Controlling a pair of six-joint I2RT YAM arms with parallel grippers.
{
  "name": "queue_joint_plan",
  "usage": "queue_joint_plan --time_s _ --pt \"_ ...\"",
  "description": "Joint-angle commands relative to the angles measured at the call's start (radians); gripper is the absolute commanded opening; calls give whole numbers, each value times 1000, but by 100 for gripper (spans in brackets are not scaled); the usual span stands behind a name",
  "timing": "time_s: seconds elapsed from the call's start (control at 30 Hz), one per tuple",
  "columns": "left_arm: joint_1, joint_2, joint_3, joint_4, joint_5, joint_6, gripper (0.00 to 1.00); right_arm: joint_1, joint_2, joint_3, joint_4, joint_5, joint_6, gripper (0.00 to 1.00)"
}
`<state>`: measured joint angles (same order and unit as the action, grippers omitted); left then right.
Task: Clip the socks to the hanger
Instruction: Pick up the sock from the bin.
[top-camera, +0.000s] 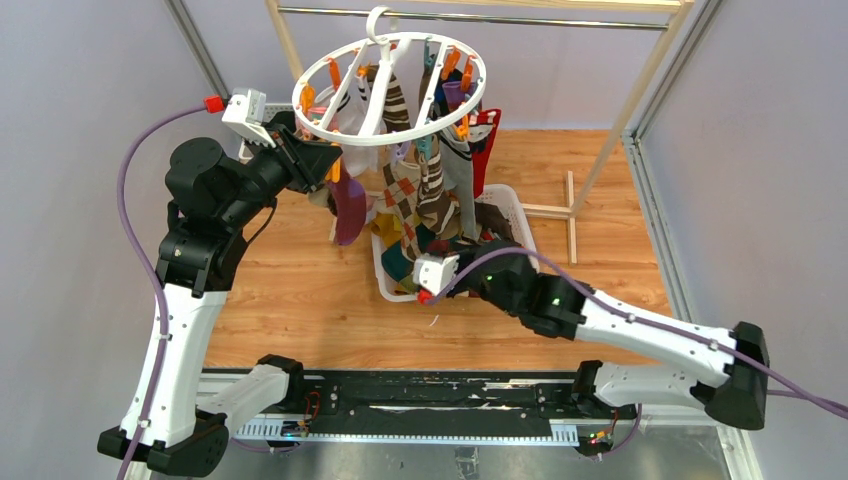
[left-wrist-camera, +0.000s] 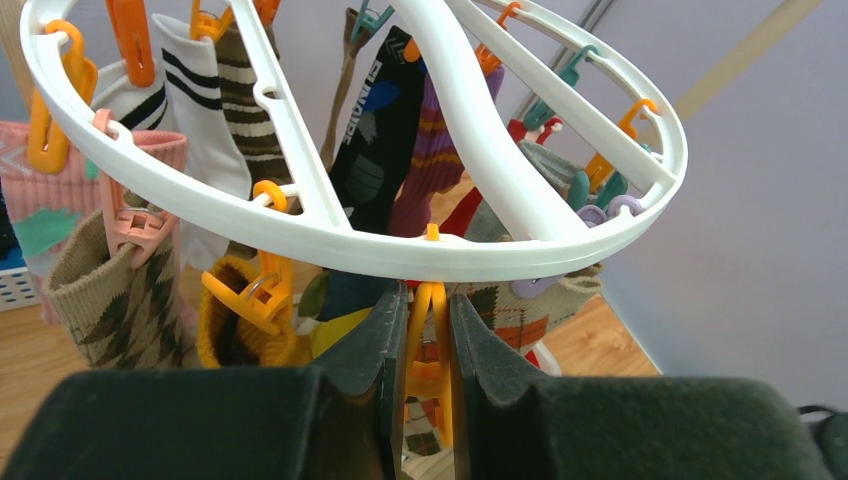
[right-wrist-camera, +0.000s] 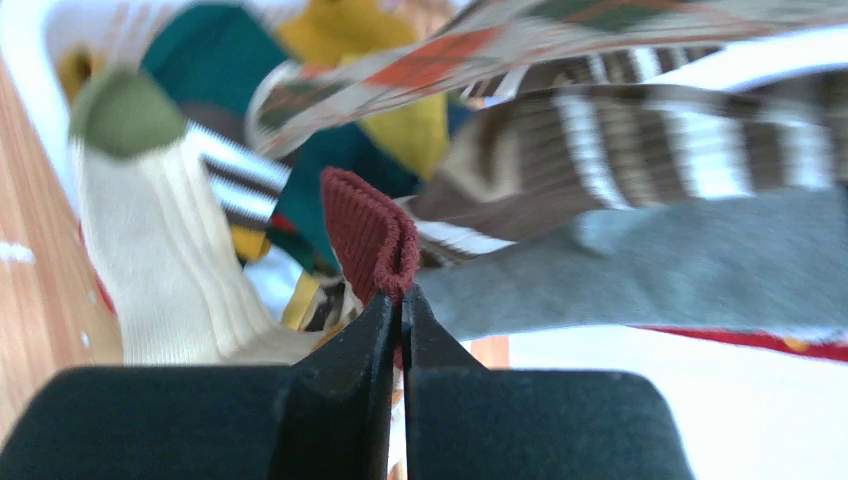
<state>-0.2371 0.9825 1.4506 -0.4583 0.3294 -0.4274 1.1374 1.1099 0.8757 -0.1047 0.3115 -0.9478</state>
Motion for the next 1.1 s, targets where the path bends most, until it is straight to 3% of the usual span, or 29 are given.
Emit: queue_joint_plan --time_s 0.0,0.33,0.5,0.67,0.87,1.07 --pt "2 -5 -1 -45 25 -6 6 -32 -88 108 -4 -138 296 0" --pt "2 -4 4 -39 42 -24 6 -68 -93 338 11 -466 793 0" --pt "2 2 12 -28 57 -41 5 -68 -107 363 165 -600 930 0" --pt "2 4 15 -20 78 -43 5 -69 -22 387 279 -769 1116 0" --pt "2 2 14 -15 113 -45 5 -76 101 349 464 -661 1246 0" --pt "2 1 15 -13 131 -47 5 -162 227 363 593 -622 1380 0"
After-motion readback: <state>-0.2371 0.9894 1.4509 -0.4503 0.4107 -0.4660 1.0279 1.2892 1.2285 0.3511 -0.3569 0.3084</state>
